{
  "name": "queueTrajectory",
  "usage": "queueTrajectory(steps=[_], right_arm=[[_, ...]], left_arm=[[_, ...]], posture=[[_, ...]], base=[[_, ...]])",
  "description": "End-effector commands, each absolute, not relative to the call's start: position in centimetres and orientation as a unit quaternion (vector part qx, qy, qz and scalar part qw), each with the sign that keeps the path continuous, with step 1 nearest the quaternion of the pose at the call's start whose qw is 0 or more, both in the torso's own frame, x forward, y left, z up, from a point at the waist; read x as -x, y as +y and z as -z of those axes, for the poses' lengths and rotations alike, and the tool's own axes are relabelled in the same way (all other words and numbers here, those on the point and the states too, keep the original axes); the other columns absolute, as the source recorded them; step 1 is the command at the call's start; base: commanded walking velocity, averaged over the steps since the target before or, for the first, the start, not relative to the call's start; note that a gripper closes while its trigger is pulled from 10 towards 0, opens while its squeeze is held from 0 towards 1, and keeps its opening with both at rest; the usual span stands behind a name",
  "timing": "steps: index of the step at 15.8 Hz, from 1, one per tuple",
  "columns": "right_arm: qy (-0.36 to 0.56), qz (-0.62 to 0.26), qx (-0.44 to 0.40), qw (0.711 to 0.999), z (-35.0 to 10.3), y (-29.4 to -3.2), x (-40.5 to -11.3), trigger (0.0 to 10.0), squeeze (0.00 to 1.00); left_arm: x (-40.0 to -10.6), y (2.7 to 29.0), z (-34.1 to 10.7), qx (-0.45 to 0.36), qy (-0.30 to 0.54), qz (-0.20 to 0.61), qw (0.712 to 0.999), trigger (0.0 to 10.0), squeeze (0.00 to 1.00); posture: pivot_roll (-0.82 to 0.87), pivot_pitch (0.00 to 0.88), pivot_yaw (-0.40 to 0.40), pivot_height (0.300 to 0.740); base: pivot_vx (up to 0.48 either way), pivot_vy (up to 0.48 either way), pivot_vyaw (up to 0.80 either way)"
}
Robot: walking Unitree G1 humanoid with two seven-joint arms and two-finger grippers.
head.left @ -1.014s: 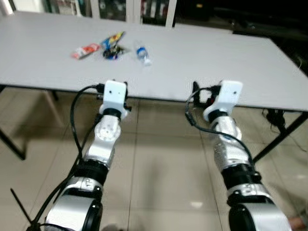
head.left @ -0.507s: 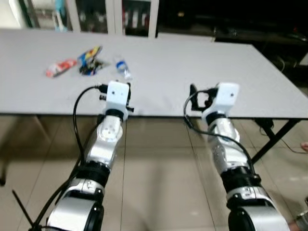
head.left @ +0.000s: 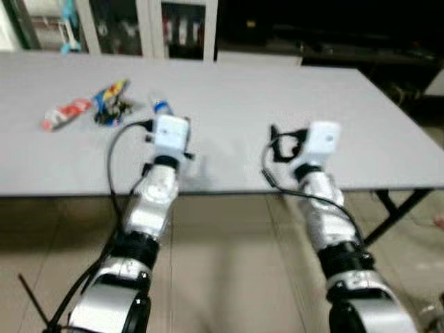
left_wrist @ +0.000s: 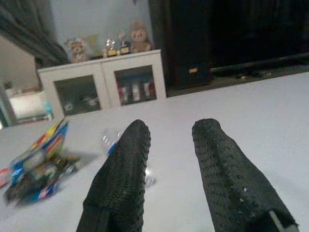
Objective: Picking trash to rubbish bin
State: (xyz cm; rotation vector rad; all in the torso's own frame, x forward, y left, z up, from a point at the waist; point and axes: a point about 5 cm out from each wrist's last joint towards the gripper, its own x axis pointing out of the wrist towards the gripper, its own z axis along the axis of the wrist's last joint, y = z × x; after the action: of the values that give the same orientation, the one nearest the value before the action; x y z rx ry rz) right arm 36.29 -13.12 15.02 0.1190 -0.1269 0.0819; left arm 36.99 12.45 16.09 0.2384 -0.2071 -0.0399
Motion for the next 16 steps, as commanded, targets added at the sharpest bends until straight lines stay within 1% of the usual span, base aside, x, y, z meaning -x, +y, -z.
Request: queueTrajectory(steps=[1, 11, 16], right_arm=[[-0.069, -0.052, -0.062, 0.994, -15.51, -12.38, -36.36, 10.0, 0.0], [-0.063, -0.057, -0.061, 0.995, -15.61, -12.36, -36.47, 10.0, 0.0], [-0.062, -0.059, -0.061, 0.994, -15.61, -12.32, -36.51, 10.0, 0.0]], left_arm=[[-37.19, 13.23, -16.73, -0.123, -0.109, 0.009, 0.986, 10.0, 0.0], [-37.12, 13.27, -16.84, -0.124, -0.109, 0.002, 0.986, 10.0, 0.0], [-37.11, 13.22, -16.84, -0.126, -0.109, 0.002, 0.986, 10.0, 0.0]], posture=[[-0.06, 0.0, -0.104, 0.74], [-0.06, 0.016, -0.114, 0.74], [-0.06, 0.014, -0.112, 0.74]], base=[[0.461, 0.0, 0.0], [0.438, 0.0, 0.0], [0.0, 0.0, 0.0]])
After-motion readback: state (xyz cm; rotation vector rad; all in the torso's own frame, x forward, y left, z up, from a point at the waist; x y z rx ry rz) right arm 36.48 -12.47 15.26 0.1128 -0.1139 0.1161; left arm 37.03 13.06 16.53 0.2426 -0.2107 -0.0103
